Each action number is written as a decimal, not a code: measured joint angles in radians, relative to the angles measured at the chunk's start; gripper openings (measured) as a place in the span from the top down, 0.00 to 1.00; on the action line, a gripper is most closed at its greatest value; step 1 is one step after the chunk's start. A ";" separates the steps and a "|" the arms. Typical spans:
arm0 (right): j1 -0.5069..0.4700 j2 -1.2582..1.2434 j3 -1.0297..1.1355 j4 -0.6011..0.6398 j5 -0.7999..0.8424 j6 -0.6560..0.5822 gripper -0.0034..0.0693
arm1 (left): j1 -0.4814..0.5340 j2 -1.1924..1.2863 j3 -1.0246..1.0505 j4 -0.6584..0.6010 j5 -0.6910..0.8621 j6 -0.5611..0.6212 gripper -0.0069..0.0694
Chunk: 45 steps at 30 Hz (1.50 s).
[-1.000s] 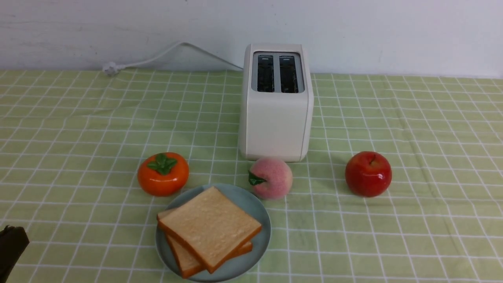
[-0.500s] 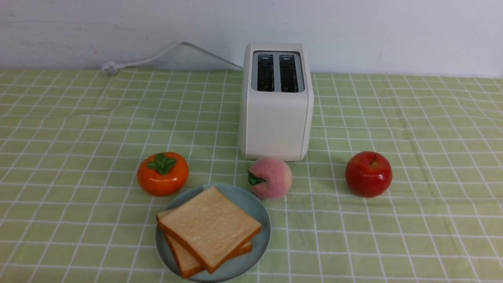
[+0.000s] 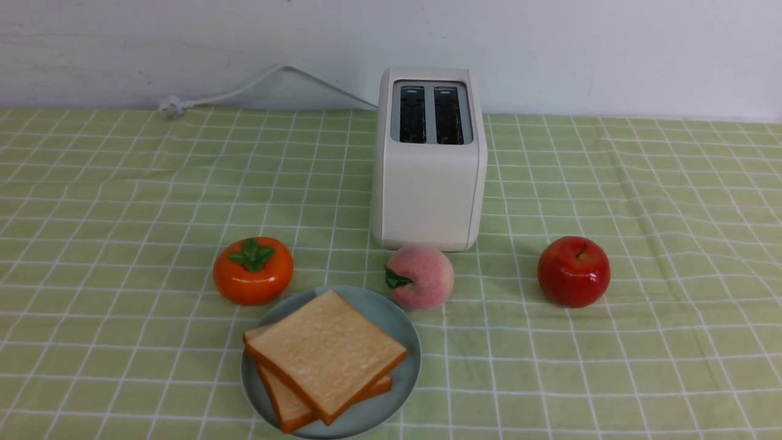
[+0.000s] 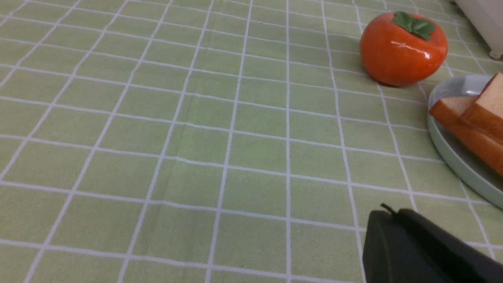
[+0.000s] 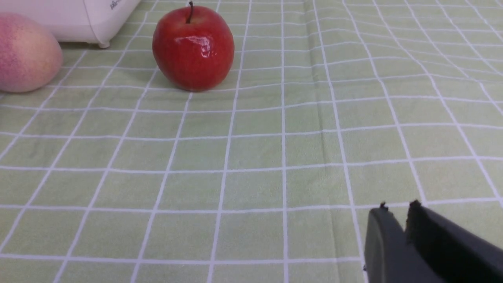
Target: Take toasted bread from bread machine on green coffee tablecloth place on plate.
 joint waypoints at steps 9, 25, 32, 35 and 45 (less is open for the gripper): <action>0.000 0.000 0.000 0.000 0.000 0.000 0.81 | 0.000 0.000 0.000 -0.001 0.000 0.000 0.93; 0.000 0.000 0.000 0.000 0.000 0.000 0.78 | 0.000 0.000 0.000 -0.001 0.000 0.000 0.92; 0.000 0.000 0.000 0.000 0.000 0.000 0.77 | 0.000 0.000 0.000 -0.001 0.000 0.000 0.91; 0.000 0.000 0.000 0.000 0.000 0.000 0.77 | 0.000 0.000 0.000 -0.001 0.000 0.000 0.91; 0.000 0.000 0.000 0.000 0.000 0.000 0.75 | 0.000 0.000 0.000 -0.001 0.000 0.000 0.90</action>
